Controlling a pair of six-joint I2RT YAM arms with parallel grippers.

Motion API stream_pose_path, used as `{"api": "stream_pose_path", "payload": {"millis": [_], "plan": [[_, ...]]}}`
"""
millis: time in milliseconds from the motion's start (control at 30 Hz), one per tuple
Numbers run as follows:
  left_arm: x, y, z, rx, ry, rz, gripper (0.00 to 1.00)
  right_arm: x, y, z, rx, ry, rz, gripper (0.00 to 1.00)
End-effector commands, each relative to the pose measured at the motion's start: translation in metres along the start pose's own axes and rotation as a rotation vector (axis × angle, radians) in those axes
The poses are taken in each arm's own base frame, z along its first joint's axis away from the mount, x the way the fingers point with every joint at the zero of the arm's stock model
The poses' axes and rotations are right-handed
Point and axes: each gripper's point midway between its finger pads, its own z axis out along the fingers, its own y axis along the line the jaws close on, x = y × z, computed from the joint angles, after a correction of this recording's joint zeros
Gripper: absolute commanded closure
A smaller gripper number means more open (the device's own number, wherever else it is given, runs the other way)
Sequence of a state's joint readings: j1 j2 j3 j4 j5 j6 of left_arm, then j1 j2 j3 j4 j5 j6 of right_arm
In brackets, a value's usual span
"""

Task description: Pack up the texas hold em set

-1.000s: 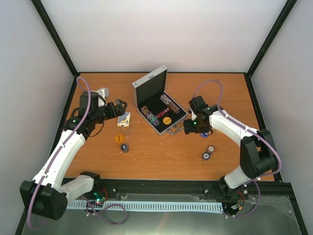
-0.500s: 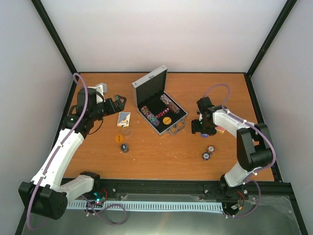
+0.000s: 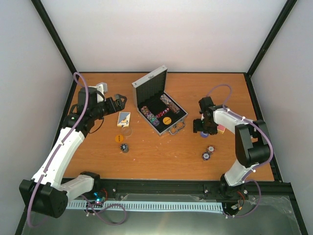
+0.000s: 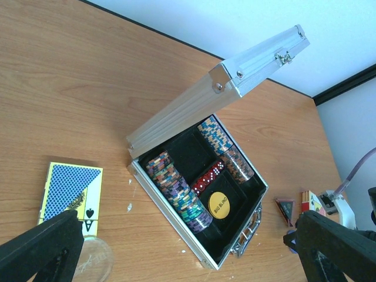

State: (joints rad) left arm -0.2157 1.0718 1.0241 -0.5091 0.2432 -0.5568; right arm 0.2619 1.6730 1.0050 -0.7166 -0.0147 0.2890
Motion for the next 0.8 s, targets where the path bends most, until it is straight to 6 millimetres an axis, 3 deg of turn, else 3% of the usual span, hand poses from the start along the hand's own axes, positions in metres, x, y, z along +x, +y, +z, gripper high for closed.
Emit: {"api": "stream_pose_path", "payload": {"millis": [0,233,767], "plan": [[-0.016,-0.013,-0.008,0.043,-0.052,-0.009,0.00,0.002,-0.009,0.008,0.018,0.005,0.018,0.22],[-0.014,-0.014,-0.007,0.062,-0.054,-0.040,0.00,-0.003,-0.021,0.018,0.032,0.021,0.055,0.23],[-0.010,-0.014,-0.006,0.074,-0.050,-0.058,0.00,0.024,-0.031,0.026,0.071,0.075,0.042,0.35]]}}
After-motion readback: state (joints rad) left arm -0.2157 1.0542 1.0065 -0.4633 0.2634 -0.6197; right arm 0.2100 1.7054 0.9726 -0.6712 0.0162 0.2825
